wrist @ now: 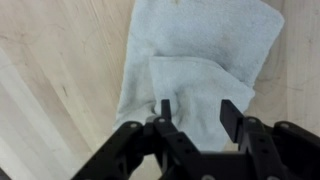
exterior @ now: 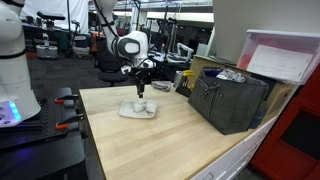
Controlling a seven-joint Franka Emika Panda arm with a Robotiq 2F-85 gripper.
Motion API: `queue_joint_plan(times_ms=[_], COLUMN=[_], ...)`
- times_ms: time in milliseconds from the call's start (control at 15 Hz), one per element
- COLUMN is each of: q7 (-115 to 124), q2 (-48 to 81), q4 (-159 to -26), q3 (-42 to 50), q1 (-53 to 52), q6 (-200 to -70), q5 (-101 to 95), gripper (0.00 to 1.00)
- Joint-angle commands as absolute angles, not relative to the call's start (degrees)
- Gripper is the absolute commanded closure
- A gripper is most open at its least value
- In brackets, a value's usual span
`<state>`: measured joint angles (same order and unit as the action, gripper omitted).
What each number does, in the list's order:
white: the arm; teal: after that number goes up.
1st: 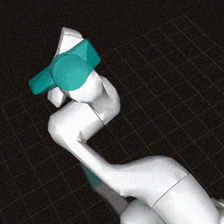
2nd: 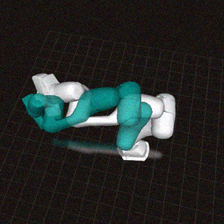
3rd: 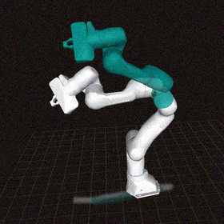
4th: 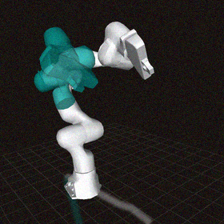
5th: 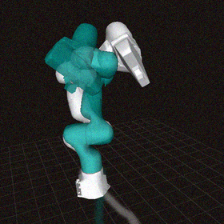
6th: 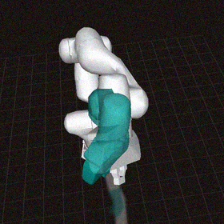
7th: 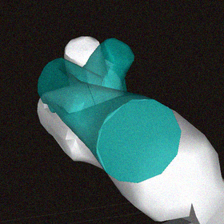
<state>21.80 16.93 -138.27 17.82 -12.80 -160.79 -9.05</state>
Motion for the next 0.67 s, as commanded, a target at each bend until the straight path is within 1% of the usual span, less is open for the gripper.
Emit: queue_joint_plan(times_ms=[0, 67, 133, 267, 333, 600], q7=[21.0, 18.9, 17.3, 11.4, 5.2, -6.6], q2=[7.8, 5.9, 4.4, 1.5, 0.1, -2.4], q4=[-142.4, -143.0, -143.5, -144.1, -143.7, -140.6], q3=[14.5, 12.4, 10.6, 6.7, 4.3, 3.2], q1=[-9.9, -8.4, -7.0, -4.3, -2.8, -0.6], q6=[-159.1, -158.6, -158.3, -155.6, -152.2, -138.4], q5=[-8.9, -7.0, -5.2, 0.3, 6.4, 15.9], gripper=[0.15, 0.06, 0.01, 0.0, 0.0, 0.0])
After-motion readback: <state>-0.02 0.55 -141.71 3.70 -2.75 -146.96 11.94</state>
